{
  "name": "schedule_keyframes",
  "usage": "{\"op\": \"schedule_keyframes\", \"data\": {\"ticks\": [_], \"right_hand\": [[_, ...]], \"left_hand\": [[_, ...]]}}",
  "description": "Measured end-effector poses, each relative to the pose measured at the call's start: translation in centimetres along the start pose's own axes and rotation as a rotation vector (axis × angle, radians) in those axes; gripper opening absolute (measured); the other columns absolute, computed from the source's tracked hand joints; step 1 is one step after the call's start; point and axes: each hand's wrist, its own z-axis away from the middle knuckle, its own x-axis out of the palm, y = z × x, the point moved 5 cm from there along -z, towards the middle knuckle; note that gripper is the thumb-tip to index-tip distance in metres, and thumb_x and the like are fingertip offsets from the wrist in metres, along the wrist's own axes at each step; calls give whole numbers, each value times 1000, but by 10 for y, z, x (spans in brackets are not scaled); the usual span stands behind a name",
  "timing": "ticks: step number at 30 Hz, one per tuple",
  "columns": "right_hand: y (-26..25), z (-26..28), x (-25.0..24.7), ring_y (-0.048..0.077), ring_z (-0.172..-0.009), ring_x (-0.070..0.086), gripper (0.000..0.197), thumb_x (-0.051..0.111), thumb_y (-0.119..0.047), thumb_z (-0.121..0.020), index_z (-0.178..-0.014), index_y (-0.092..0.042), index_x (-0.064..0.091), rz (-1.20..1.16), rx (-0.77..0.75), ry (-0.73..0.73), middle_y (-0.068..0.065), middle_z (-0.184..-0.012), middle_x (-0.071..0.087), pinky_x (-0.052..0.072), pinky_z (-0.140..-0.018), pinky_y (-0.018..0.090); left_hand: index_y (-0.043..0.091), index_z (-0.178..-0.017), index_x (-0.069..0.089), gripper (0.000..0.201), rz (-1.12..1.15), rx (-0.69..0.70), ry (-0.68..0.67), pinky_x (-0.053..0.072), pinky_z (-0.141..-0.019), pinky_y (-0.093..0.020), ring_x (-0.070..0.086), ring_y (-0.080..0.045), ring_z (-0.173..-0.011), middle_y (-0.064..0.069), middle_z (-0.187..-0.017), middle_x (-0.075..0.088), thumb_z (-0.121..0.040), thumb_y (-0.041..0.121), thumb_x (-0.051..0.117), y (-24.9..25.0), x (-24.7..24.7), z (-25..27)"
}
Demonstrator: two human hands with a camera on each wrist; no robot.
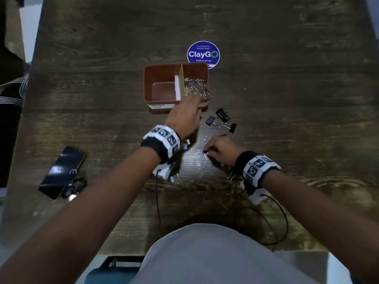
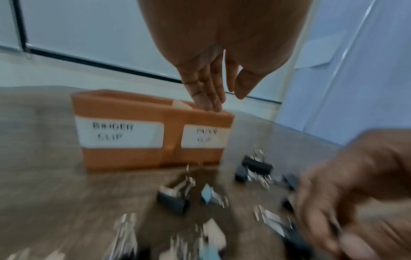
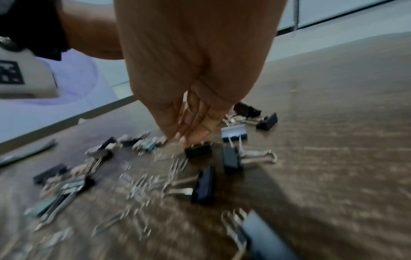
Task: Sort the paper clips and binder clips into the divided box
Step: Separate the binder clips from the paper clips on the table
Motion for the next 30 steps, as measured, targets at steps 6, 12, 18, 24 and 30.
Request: {"op": "schedule_keyframes", "data": {"ticks": [6,12,18,24,30], "right_hand": [[-7,11,30,21,-110,47,81,78,-51,-68,-131,-11,48,236,22,96,5,-127,42,45,-93,34],[-17,21,51,25,-113,45,79,76,-51,-70,-130,-7,47,351,-70,185,10,-127,43,46,-94,36],[-20,13,64,26,-110,47,39,70,-14,-81,-117,-7,57,357,-86,182,10,-119,50,52,-87,39],[-16,8,75,23,-92,52,21,66,0,-78,-95,-11,61,371,-125,170,6,-98,54,53,-70,38],[-19,13,77,28,-86,52,31,65,4,-67,-95,-6,56,534,-143,158,12,-92,55,51,-72,37]], "left_hand": [[11,-104,62,16,-230,48,-295,50,-66,-29,59,-21,-87,-4,-101,55,-88,12,61,-11,79,76],[5,-106,62,28,-363,43,-340,53,-64,-38,60,-28,-89,-11,-102,58,-78,-1,65,-26,92,103],[8,-104,60,21,-344,-33,-346,44,-66,-34,62,-27,-91,-10,-103,61,-84,2,60,-29,91,110],[8,-103,61,19,-293,-20,-334,39,-67,-32,58,-25,-95,-8,-106,58,-91,23,62,-33,92,117],[5,-96,61,11,-329,-1,-403,53,-68,-42,56,-29,-93,-11,-98,58,-85,8,61,-31,101,127]]}}
